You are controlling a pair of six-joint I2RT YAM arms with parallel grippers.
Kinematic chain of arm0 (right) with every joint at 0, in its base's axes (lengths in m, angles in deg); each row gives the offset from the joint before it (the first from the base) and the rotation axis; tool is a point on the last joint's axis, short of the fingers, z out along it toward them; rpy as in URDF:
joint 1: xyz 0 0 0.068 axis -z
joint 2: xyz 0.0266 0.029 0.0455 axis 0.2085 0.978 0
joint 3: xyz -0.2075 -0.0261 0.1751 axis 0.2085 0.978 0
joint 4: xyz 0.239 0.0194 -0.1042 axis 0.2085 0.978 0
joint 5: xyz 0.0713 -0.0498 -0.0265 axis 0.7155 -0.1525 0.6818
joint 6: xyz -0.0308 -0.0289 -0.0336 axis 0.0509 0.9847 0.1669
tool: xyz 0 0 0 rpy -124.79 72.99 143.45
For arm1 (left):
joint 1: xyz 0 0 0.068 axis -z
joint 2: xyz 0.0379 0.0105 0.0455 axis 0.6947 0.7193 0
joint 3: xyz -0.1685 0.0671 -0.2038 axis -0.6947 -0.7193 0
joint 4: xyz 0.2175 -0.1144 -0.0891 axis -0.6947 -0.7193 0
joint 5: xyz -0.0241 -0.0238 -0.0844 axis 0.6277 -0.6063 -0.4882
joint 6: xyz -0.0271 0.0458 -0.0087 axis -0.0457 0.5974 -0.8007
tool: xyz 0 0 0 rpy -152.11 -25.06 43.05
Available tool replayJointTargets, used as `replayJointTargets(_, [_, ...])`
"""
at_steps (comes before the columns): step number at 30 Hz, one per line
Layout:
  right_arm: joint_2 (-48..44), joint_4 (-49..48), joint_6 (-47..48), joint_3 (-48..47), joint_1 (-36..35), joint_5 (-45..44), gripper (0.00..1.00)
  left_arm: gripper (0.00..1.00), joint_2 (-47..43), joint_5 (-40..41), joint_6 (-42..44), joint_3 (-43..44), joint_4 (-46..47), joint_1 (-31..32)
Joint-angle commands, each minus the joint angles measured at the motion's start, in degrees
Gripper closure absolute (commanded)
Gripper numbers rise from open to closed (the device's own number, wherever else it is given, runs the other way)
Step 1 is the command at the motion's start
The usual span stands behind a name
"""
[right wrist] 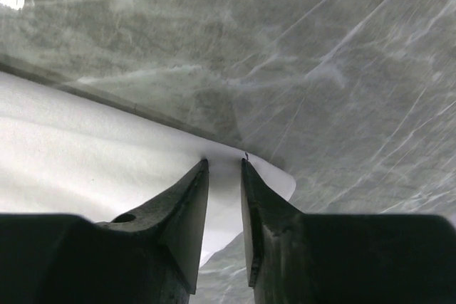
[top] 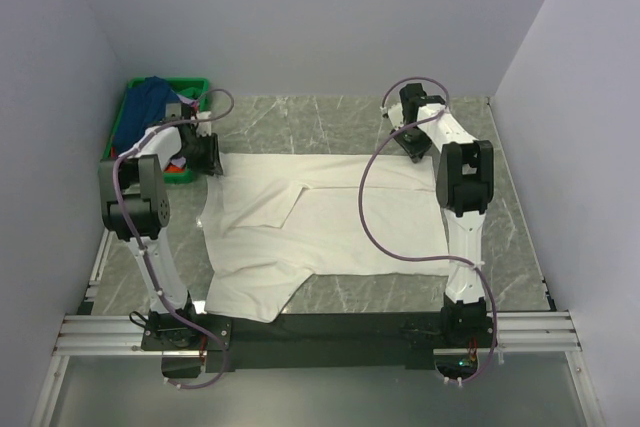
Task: Fold and stack the t-shirts
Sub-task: Fold the tshirt
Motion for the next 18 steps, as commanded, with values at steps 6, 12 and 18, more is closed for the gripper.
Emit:
replayJointTargets(6, [-10.64,1.32,-1.41,1.88,1.16,3.25,0.61,0.62,-13.85,0.34,6.65,-0.05,1.45,-0.45])
replayJointTargets(12, [-11.54,4.48,-1.23,3.9,1.07,4.21,0.62,0.71,-12.37,-0.36,9.3,-0.48,-1.35,2.09])
replayJointTargets(18, [-9.34,7.9,-1.32,6.37,0.28,5.01,0.75,0.83,-10.34,2.01,8.51,-2.42,-2.15,6.38])
